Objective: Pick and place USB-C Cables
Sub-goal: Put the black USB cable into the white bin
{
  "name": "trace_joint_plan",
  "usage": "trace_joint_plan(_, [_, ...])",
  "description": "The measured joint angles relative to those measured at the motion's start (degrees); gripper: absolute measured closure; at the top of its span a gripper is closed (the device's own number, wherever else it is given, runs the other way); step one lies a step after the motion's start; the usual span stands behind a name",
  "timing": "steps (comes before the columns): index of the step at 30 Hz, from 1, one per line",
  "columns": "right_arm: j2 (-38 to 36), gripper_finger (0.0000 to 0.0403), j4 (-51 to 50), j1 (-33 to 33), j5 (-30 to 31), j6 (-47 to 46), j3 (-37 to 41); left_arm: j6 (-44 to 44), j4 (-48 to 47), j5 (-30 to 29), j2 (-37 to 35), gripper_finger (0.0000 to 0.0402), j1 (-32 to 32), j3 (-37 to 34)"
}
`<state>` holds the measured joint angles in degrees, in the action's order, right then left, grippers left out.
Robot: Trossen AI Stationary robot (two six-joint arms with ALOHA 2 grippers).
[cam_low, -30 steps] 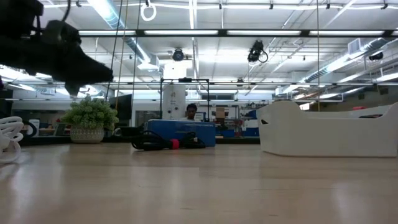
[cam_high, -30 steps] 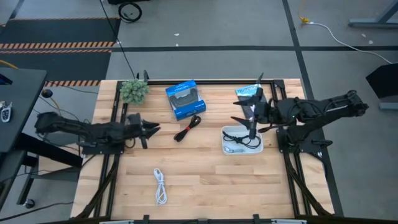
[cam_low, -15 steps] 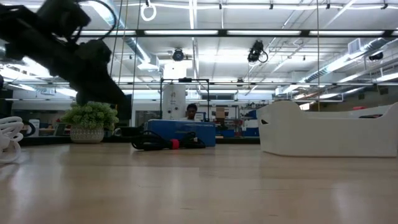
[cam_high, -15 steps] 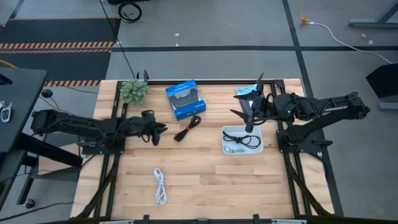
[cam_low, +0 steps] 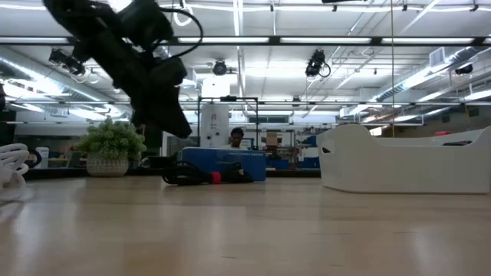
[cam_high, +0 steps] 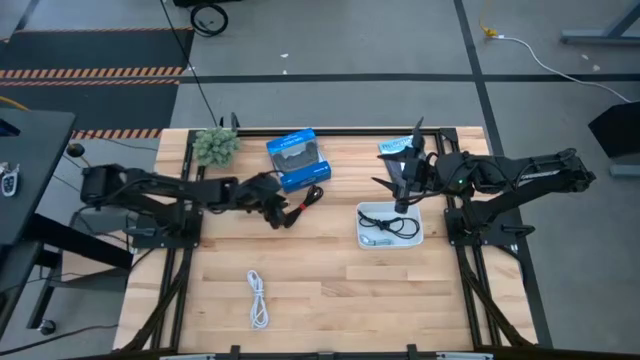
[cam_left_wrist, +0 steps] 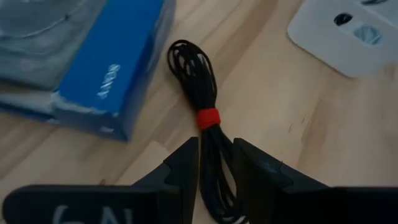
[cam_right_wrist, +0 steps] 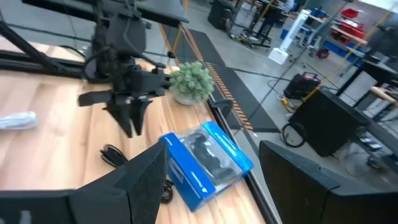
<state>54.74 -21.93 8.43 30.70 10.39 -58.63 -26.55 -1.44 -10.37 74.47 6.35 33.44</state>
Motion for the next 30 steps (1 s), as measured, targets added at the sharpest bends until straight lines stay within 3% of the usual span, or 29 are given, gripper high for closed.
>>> trace_joint_plan(5, [0.0, 0.0144, -1.8, 0.0, 3.9, 0.3, 0.0, 0.3, -3.7, 0.1, 8.1, 0.0267, 0.0, 6.4])
trace_joint_plan(14, [0.0, 0.0144, -2.1, 0.0, 4.4, 0.7, 0.0, 1.4, -22.1, 1.6, 21.8, 0.0187, 1.7, 23.8])
trace_joint_plan(21, [0.0, 0.0144, -2.2, 0.0, 4.4, 0.7, 0.0, 4.4, -31.1, 7.8, 30.5, 0.0199, 3.9, 35.4])
trace_joint_plan(30, [0.0, 0.0144, -2.2, 0.0, 4.2, 0.7, 0.0, 6.9, -39.6, 9.4, 38.7, 0.0221, 4.1, 42.7])
